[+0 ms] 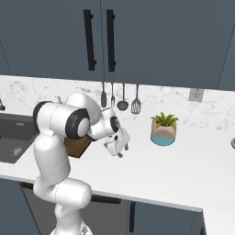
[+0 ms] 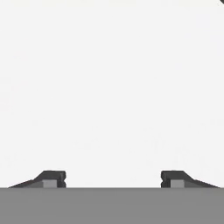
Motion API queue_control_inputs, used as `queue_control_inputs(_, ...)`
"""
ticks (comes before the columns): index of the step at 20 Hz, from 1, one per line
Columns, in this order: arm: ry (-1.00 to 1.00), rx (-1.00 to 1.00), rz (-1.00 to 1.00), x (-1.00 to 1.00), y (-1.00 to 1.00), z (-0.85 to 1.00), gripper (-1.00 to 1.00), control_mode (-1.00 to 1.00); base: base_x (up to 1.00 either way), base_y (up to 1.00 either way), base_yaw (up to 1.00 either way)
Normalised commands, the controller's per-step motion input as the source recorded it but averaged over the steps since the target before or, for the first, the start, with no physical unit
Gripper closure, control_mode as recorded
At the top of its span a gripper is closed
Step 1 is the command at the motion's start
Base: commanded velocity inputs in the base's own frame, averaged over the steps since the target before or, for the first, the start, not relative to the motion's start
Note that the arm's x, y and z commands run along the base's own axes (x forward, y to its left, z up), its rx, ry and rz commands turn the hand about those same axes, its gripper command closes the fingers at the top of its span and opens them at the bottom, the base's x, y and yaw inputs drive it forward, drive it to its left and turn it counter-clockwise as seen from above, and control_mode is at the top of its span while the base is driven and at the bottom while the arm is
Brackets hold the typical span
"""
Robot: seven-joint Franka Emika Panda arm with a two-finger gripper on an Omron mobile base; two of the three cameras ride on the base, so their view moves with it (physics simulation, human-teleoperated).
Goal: Pick up the sponge from the counter and clean the cutting board by briefly scrubbing or pressing down on the cutting board. Once finished, release the sponge.
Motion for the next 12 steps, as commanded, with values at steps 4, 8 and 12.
queue_control_inputs(4,-0.07,0.03,0.0,-0.42,-0.09,0.11,-1.0,-1.0,0.0,0.0,0.0)
queue_control_inputs(8,-0.14,0.04,0.0,-0.71,-0.16,0.54,-1.0,-1.0,0.0,0.0,0.0)
queue_control_inputs(12,-0.29,0.01,0.0,-0.84,-0.01,0.92,-1.0,-1.0,0.0,0.0,0.0)
